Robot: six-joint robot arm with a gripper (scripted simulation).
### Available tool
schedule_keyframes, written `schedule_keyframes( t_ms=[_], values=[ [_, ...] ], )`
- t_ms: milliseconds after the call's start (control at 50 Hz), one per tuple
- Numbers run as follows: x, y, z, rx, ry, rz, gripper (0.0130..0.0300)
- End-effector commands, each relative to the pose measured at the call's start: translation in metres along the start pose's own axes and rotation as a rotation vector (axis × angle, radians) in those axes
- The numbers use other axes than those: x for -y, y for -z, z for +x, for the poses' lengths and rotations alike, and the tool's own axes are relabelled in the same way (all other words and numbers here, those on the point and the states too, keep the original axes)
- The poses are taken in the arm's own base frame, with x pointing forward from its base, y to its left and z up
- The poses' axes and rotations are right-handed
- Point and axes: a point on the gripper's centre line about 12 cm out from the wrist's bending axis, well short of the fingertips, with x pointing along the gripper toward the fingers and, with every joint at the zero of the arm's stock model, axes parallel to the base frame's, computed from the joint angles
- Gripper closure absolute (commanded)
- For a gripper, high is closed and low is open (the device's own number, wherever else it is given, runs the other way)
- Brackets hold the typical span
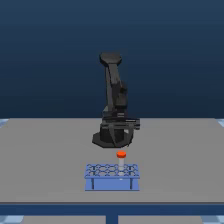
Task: Pick up the centrifuge tube on the rack
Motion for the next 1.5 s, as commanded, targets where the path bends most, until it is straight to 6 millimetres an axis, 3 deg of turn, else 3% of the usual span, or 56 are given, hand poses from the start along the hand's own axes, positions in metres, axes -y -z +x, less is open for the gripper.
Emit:
schedule_keyframes(
  t_ms=[20, 1500],
  values=[
    [0.0, 0.0, 0.002, -0.012, 0.001, -0.013, 0.013],
    [0.0, 0.01, 0.014, -0.033, 0.007, -0.006, 0.013]
  ],
)
